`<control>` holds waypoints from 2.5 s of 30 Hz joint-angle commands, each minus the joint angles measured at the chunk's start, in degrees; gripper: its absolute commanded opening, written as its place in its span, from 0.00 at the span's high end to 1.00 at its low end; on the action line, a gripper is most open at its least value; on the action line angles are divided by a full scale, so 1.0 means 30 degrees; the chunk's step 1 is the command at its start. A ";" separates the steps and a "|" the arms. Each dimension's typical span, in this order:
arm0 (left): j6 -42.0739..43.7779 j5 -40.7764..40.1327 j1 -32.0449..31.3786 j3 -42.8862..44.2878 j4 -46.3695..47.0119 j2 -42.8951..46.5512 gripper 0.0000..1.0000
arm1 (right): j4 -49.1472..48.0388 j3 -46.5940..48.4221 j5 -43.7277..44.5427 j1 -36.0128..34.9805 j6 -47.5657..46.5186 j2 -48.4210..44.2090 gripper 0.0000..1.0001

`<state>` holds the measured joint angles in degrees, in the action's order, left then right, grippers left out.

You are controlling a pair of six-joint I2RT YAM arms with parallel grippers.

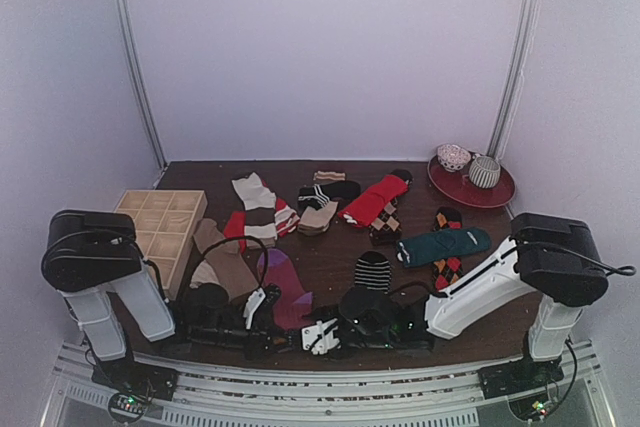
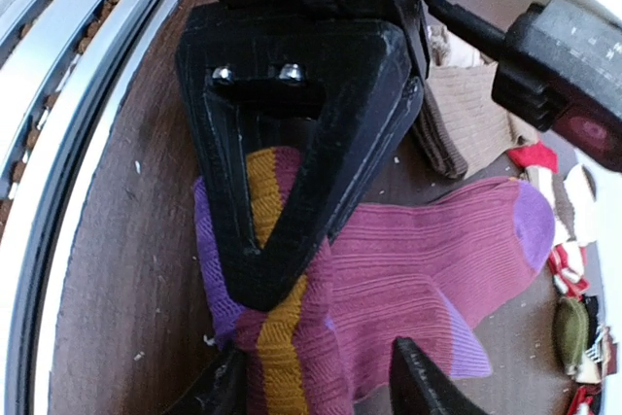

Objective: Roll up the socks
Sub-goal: Roll a pair of socks at the center of the board.

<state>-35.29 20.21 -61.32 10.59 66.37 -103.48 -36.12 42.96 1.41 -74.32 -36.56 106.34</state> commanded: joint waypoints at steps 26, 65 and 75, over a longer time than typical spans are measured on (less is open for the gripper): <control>0.7895 -0.9846 -0.3523 0.0494 -1.2870 1.2619 0.45 | 1.7814 0.9011 -1.7060 0.5406 1.4120 0.6323 0.93; 0.6821 -1.0496 -0.5081 0.1825 -1.0913 0.5367 1.00 | 1.6111 0.7753 -1.5814 0.5511 1.5002 0.5326 0.65; 0.0720 -0.6383 -0.3659 0.1447 -1.4437 0.5906 1.00 | 0.2945 -0.1791 -0.6893 0.3876 0.9181 -0.4723 0.38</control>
<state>-24.10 -6.85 -74.41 17.61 31.24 -85.65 -10.24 46.52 -36.47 -59.29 2.76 99.66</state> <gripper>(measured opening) 0.051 0.586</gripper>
